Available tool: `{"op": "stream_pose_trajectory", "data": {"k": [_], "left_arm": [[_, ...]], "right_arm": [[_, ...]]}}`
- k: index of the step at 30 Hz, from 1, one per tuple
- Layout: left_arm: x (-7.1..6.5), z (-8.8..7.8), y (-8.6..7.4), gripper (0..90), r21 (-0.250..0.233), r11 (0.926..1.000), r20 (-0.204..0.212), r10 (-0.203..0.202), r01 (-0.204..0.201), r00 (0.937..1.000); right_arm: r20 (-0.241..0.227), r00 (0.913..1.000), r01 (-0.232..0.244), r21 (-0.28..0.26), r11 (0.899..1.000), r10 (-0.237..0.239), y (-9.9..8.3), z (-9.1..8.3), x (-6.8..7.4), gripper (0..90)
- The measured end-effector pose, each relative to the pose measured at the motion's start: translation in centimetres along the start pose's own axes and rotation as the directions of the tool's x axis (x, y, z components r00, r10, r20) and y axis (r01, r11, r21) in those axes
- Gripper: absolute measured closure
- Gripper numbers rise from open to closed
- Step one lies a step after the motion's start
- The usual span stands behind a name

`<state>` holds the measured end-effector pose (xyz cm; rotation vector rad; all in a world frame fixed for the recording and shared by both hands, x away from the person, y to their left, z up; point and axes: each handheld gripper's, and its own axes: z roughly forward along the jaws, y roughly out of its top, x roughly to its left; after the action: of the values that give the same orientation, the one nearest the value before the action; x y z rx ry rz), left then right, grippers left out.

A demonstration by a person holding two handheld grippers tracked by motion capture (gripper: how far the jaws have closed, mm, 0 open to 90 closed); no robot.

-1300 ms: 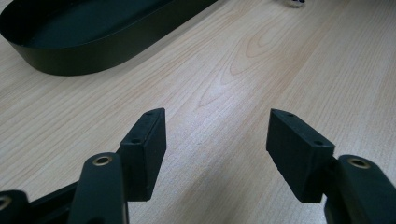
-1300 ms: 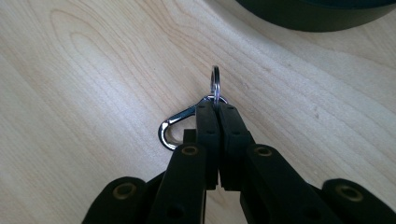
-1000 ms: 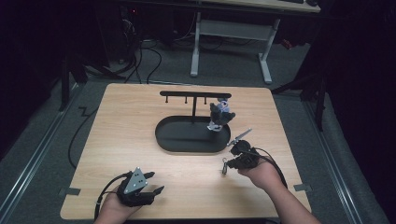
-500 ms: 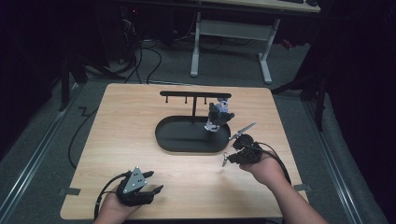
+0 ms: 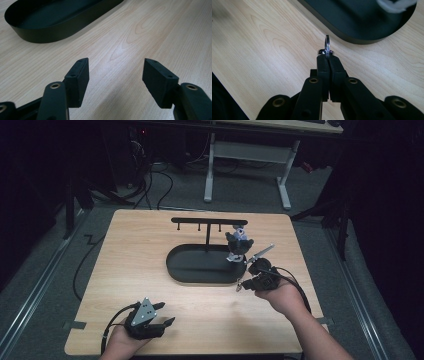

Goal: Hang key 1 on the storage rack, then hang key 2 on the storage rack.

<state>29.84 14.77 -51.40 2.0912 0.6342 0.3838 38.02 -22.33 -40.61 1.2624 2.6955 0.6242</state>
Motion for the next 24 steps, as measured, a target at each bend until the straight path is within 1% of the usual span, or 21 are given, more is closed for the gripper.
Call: {"op": "stream_pose_trajectory", "data": {"k": [1,5,6,7,8,11,12,13,14,16,18,19,20,23,24], "left_arm": [[0.0,-0.1,0.1,39.0,-0.004,1.0000,0.000,-0.001,0.001,1.0000],[-0.1,0.1,0.3,39.0,-0.009,0.9999,-0.001,0.008,-0.008,1.0000],[-0.1,0.1,0.3,39.0,-0.009,0.9999,-0.001,0.008,-0.008,1.0000],[-0.1,0.3,0.4,39.0,-0.007,1.0000,0.003,0.006,-0.006,1.0000],[-0.1,0.3,0.4,39.0,-0.005,1.0000,0.006,0.005,-0.005,1.0000],[-0.1,0.5,0.4,38.9,0.003,0.9999,0.010,0.010,-0.010,0.9999],[-0.1,0.5,0.3,38.9,0.003,0.9999,0.009,0.011,-0.011,0.9999],[-0.1,0.5,0.3,38.9,0.003,0.9999,0.009,0.012,-0.012,0.9999],[-0.1,0.5,0.4,38.9,0.002,0.9999,0.008,0.014,-0.014,0.9999],[0.0,0.5,0.4,39.0,0.001,0.9999,0.008,0.012,-0.012,0.9999],[-0.1,0.5,0.4,39.0,0.001,0.9999,0.008,0.010,-0.010,0.9999],[-0.1,0.5,0.4,39.0,0.003,0.9999,0.008,0.012,-0.012,0.9999],[-0.1,0.4,0.3,39.0,0.002,0.9999,0.006,0.013,-0.013,0.9999],[-0.2,0.1,0.3,39.0,-0.006,1.0000,0.007,0.005,-0.005,1.0000],[-0.2,0.0,0.2,39.1,-0.004,1.0000,0.004,0.008,-0.008,1.0000]], "right_arm": [[0.008,1.0000,0.001,-0.003,1.000,-0.001,0.3,-0.2,0.1,89.5],[0.009,0.9998,0.019,-0.007,1.000,-0.019,0.6,-0.3,0.2,89.5],[0.007,1.0000,0.007,-0.005,1.000,-0.007,0.7,-0.4,0.3,89.5],[0.008,0.9998,0.017,-0.008,1.000,-0.017,0.9,-0.4,0.3,89.5],[0.005,0.9999,0.012,-0.006,1.000,-0.012,1.0,-0.5,0.3,89.5],[0.006,0.9998,0.020,-0.013,1.000,-0.020,1.3,-0.6,0.3,89.5],[0.009,0.9999,0.010,-0.011,1.000,-0.010,1.4,-0.7,0.3,89.5],[0.006,0.9997,0.024,-0.016,1.000,-0.024,1.6,-0.7,0.2,89.5],[0.005,0.9999,0.015,-0.019,1.000,-0.015,1.7,-0.8,0.3,89.5],[0.004,0.9996,0.030,-0.027,0.999,-0.029,2.0,-0.9,0.3,89.5],[0.006,0.9997,0.022,-0.026,0.999,-0.022,2.4,-1.1,0.4,89.5],[0.007,0.9994,0.034,-0.031,0.999,-0.034,2.6,-1.1,0.3,89.5],[0.007,0.9997,0.024,-0.029,0.999,-0.024,2.8,-1.2,0.4,89.5],[0.010,0.9994,0.032,-0.037,0.999,-0.032,3.5,-1.4,0.3,89.5],[0.011,0.9994,0.033,-0.038,0.999,-0.033,3.8,-1.4,0.3,89.5]]}}
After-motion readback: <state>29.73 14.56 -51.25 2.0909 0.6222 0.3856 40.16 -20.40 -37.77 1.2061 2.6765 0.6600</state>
